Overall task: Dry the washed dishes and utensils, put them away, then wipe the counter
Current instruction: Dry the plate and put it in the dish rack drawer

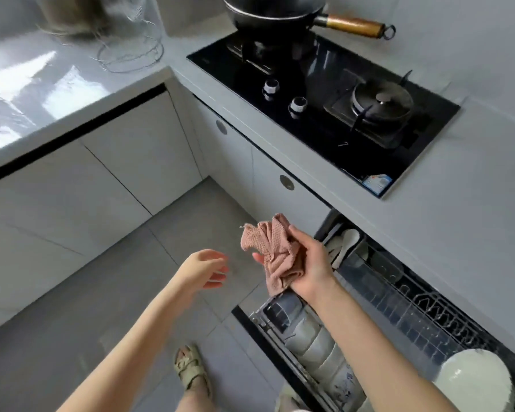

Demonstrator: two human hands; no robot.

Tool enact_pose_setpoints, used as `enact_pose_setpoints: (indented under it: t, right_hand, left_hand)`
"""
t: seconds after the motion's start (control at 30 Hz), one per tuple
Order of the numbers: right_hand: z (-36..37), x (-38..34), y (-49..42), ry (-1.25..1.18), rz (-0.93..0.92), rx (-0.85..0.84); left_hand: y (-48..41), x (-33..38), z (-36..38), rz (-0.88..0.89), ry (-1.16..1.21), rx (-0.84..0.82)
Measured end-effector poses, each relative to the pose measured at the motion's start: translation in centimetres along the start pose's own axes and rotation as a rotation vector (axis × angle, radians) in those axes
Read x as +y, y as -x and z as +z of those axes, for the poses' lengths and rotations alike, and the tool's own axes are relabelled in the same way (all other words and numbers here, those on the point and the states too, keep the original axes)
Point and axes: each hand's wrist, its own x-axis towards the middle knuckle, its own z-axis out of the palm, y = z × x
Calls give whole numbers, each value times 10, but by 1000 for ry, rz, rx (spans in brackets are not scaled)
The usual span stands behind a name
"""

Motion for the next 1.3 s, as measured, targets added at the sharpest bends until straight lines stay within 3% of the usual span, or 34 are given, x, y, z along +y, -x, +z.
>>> enact_pose_setpoints:
  t: [0.2, 0.4, 0.63, 0.87, 0.97, 1.1, 1.17, 1.23, 1.3]
  right_hand:
    - [168, 68, -47, 261, -34, -265]
    - [335, 150, -88, 828, -327, -412]
    - [475, 204, -138, 1478, -745, -649]
    - [576, 220, -246, 1548, -835, -729]
    - [616, 220, -319, 1552, -734, -599]
    - [671, 214, -416, 1522, -440, -371]
    - [696, 210, -456, 1638, -348, -282]
    - [719, 210, -487, 1739, -265, -256]
    - [739, 214, -511, 1672, -83, -300]
  left_hand:
    - [10, -19, -172, 57, 38, 81]
    - [16, -47, -356, 81, 175, 316]
    - [-5, -61, -496, 103, 390, 532]
    - [-88, -43, -597, 80, 771, 638]
    - [-141, -21, -640, 61, 875, 678]
    - [-214, 9, -701, -6, 876, 782]
    - [-244, 17, -727, -62, 833, 798]
    - [-267, 19, -749, -100, 788, 834]
    - [-282, 19, -766, -143, 735, 858]
